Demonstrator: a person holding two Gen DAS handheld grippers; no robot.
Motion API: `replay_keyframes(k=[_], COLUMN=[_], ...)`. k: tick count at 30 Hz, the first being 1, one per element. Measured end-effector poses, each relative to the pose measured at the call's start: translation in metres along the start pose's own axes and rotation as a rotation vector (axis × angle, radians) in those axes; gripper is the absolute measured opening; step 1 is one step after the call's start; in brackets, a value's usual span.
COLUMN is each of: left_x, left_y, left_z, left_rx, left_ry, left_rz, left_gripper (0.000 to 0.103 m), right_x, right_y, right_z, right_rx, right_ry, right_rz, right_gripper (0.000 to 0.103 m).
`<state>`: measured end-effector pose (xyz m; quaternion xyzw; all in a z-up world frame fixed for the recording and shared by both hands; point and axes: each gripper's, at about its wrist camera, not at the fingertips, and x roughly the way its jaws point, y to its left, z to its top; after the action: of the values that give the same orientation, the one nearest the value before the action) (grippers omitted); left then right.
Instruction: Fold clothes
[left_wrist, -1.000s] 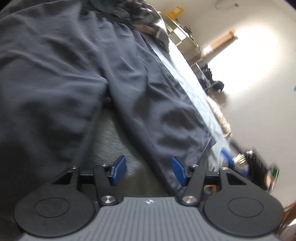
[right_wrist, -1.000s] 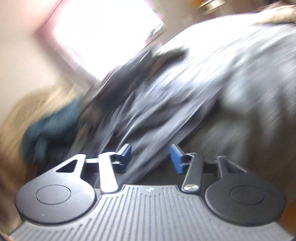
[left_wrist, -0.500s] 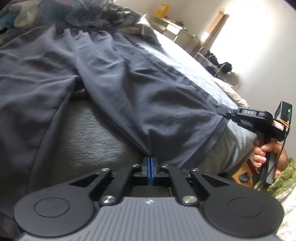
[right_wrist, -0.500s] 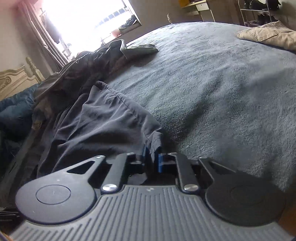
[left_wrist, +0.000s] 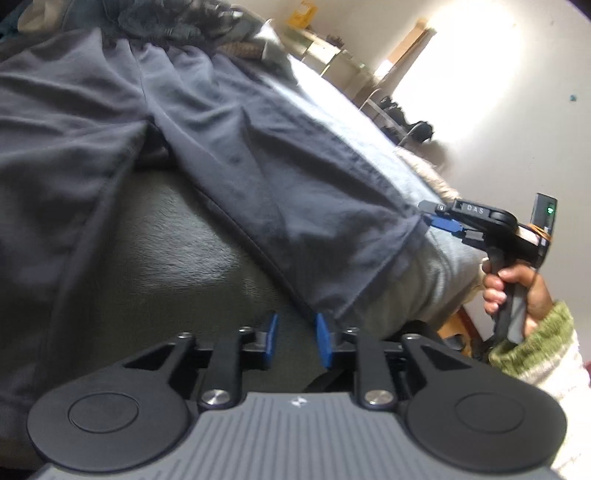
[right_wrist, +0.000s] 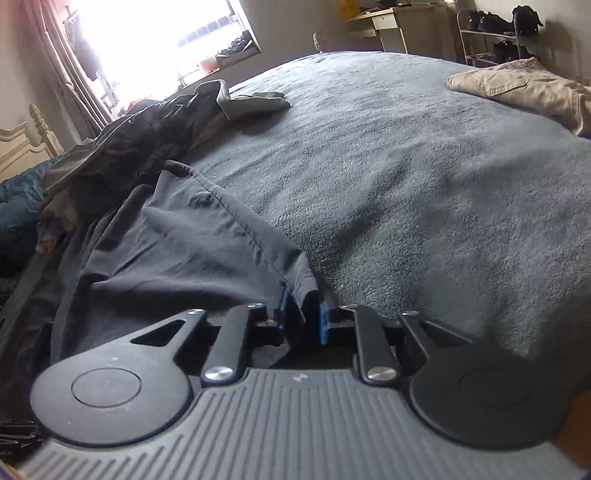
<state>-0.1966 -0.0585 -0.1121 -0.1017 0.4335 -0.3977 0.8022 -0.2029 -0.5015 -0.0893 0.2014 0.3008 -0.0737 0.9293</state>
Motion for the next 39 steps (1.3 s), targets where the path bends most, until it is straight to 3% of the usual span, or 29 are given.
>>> replay_keyframes(k=[1, 4, 7, 10, 13, 14, 16, 18, 21, 23, 27, 31, 34, 39], left_x=[-0.007, -0.022, -0.019, -0.002, 0.021, 0.024, 0.025, 0.025, 0.025, 0.025, 0.026, 0.030, 0.030, 0.030], left_y=[0.003, 0.011, 0.013, 0.008, 0.011, 0.013, 0.019, 0.024, 0.032, 0.034, 0.034, 0.037, 0.042, 0.052], left_z=[0.001, 0.010, 0.027, 0.037, 0.039, 0.037, 0.034, 0.031, 0.028, 0.029, 0.031, 0.032, 0.030, 0.029], left_rx=[0.001, -0.014, -0.004, 0.022, 0.006, -0.002, -0.017, -0.032, -0.053, -0.064, -0.056, -0.048, -0.033, -0.032], left_ry=[-0.017, -0.076, -0.117, -0.143, -0.109, -0.099, -0.096, -0.092, -0.087, -0.086, -0.080, -0.080, -0.084, -0.081], left_rz=[-0.005, -0.009, -0.006, -0.019, -0.034, -0.037, -0.059, -0.081, -0.111, -0.122, -0.125, -0.138, -0.164, -0.222], left_gripper=[0.031, 0.034, 0.037, 0.037, 0.037, 0.037, 0.037, 0.037, 0.037, 0.037, 0.038, 0.039, 0.039, 0.039], right_x=[-0.007, -0.021, -0.013, 0.017, 0.050, 0.061, 0.076, 0.078, 0.070, 0.066, 0.080, 0.136, 0.178, 0.195], right_y=[0.000, 0.010, 0.047, 0.110, 0.162, 0.170, 0.167, 0.137, 0.097, 0.086, 0.128, 0.186, 0.196, 0.176], right_z=[0.004, 0.020, 0.030, 0.020, 0.001, -0.004, -0.009, 0.006, 0.039, 0.056, 0.077, 0.081, 0.085, 0.139], right_rx=[-0.008, -0.031, -0.141, -0.367, -0.553, -0.602, -0.694, -0.623, -0.512, -0.475, -0.511, -0.546, -0.576, -0.481], right_ry=[-0.020, -0.100, -0.107, -0.056, 0.034, 0.077, 0.129, 0.151, 0.162, 0.160, 0.121, 0.188, 0.228, 0.162], right_rz=[-0.022, -0.059, 0.020, 0.132, 0.228, 0.241, 0.175, 0.166, 0.048, 0.013, 0.127, 0.270, 0.212, 0.051], right_gripper=[0.039, 0.041, 0.041, 0.038, 0.025, 0.019, 0.017, 0.016, 0.013, 0.015, 0.015, 0.014, 0.013, 0.016])
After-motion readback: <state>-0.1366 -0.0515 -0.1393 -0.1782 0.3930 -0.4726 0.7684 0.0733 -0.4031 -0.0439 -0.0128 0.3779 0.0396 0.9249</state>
